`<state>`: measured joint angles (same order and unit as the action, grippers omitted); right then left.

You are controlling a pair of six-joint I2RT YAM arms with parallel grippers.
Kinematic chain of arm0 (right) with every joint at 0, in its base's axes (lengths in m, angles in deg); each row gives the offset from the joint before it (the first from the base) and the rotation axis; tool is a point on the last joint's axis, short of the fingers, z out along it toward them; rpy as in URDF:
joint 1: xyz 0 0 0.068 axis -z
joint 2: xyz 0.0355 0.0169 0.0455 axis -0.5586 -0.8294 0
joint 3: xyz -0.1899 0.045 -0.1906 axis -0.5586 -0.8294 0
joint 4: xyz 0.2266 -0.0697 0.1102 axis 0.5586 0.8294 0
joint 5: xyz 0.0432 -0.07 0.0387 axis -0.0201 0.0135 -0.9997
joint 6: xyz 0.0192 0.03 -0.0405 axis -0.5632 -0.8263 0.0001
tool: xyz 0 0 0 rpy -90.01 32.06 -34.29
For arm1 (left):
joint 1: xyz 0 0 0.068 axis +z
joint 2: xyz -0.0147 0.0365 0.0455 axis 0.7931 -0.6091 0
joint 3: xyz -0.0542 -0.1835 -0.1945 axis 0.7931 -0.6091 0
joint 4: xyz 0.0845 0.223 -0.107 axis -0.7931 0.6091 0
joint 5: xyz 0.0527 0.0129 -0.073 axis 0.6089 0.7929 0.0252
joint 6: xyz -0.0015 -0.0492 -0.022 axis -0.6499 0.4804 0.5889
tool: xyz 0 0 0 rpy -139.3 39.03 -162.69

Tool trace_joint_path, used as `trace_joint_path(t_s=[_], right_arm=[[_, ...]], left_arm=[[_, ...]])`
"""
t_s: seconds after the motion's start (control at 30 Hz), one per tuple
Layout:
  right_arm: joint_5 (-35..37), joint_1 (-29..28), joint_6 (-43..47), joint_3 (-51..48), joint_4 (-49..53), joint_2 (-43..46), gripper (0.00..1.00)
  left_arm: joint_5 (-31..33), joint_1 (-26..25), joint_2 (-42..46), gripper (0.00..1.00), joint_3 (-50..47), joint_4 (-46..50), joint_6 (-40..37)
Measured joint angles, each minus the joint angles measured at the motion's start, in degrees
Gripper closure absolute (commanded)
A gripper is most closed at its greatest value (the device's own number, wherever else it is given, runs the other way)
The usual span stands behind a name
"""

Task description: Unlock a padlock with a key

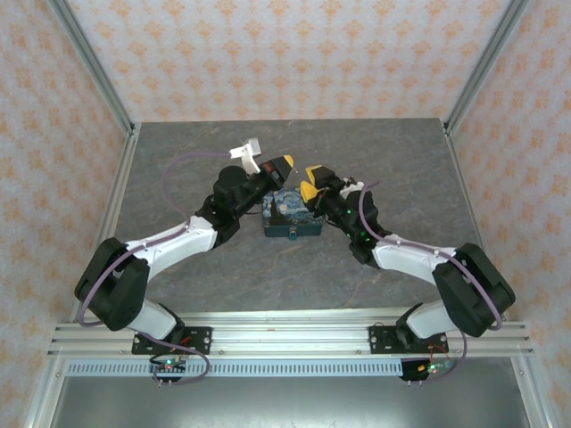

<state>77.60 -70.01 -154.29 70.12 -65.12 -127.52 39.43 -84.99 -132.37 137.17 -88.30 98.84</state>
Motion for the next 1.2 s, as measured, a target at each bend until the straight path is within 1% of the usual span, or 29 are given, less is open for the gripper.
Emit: trace_joint_path(t_s=[0.2,0.37,0.47,0.7,0.8,0.87,0.97,1.0,1.2], right_arm=[[0.8,-1.5,-0.7,3.2,-1.6,-1.7,0.52],[1.0,-1.8,-1.3,4.0,-2.1,-2.4,0.59],[1.2,-1.8,-1.6,4.1,-2.3,-2.7,0.66],[1.6,-1.9,-1.9,4.1,-3.0,-3.7,0.78],[1.7,-1.9,-2.2,4.1,-3.7,-4.4,0.85],[1.7,-1.9,-2.2,4.1,-3.8,-4.7,0.88],[1.9,-1.9,-2.7,4.1,-4.0,-4.9,0.99],[1.9,-1.8,-2.9,4.1,-4.1,-4.9,1.0],[1.9,-1.9,-2.8,4.0,-4.4,-4.9,1.0]], left_arm=[[0.0,0.0,-1.1,1.0,0.0,-0.8,0.2],[0.0,0.0,-2.1,1.0,0.0,-1.4,0.5],[0.0,0.0,-2.5,1.0,0.0,-1.6,0.6],[0.0,0.0,-2.6,1.0,0.0,-2.4,0.7],[0.0,0.0,-2.6,1.0,0.0,-2.4,1.0],[0.0,0.0,-2.6,1.0,0.0,-2.4,1.1],[0.2,-0.1,-2.6,1.0,0.0,-2.5,1.3],[0.2,-0.1,-2.6,1.0,0.0,-2.6,1.4],[0.4,-0.1,-2.8,1.0,0.0,-2.9,1.6]])
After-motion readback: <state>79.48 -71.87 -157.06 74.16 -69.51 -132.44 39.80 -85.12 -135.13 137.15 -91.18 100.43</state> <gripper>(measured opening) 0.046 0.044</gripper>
